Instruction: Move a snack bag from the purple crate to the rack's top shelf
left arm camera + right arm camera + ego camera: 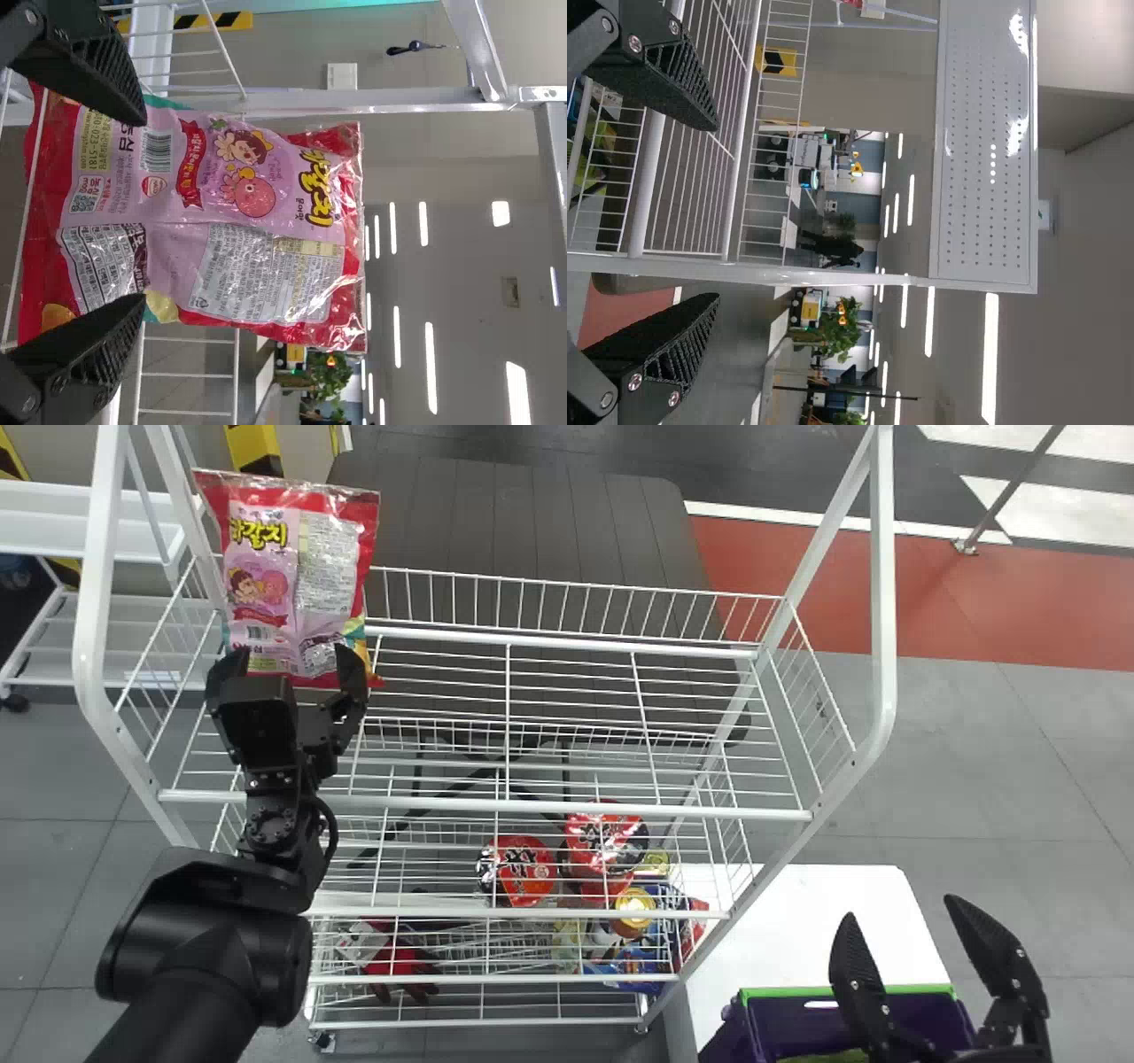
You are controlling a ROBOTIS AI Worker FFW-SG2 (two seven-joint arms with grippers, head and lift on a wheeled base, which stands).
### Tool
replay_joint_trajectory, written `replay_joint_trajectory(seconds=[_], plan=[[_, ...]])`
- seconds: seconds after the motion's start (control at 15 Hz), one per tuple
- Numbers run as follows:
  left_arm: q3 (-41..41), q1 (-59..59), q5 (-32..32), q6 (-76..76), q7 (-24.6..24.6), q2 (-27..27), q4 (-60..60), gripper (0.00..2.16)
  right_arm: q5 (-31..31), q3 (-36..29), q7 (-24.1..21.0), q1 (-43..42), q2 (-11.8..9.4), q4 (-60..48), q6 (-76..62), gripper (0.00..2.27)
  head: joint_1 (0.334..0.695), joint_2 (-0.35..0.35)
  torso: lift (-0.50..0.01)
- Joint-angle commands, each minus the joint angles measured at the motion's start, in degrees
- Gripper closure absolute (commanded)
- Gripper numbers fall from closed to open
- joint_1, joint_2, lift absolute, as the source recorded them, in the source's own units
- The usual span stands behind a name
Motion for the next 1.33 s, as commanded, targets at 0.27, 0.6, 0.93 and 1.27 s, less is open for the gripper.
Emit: replay_joint_trajectory(seconds=[0.27,0.6,0.93,1.27], plan=[[0.3,8.7,-0.1,4.1,-0.3,0.7,-13.4,0.07,0.4,0.0,0.0,-0.4,0.2,0.3,0.0,0.15,0.695,-0.161,-0.001],[0.5,27.5,-1.3,16.5,-1.6,5.0,-43.9,0.07,0.9,-0.2,-0.2,0.2,0.5,-6.2,6.3,0.15,0.695,-0.176,-0.001],[0.8,43.8,-5.5,17.7,0.2,8.2,-60.7,0.07,0.9,1.1,-3.5,2.2,1.1,-16.0,12.7,0.17,0.695,-0.167,-0.001],[1.6,53.5,-5.1,11.7,1.1,10.3,-65.5,0.07,3.0,5.3,-7.0,3.8,1.4,-25.7,27.2,0.17,0.695,-0.115,-0.001]])
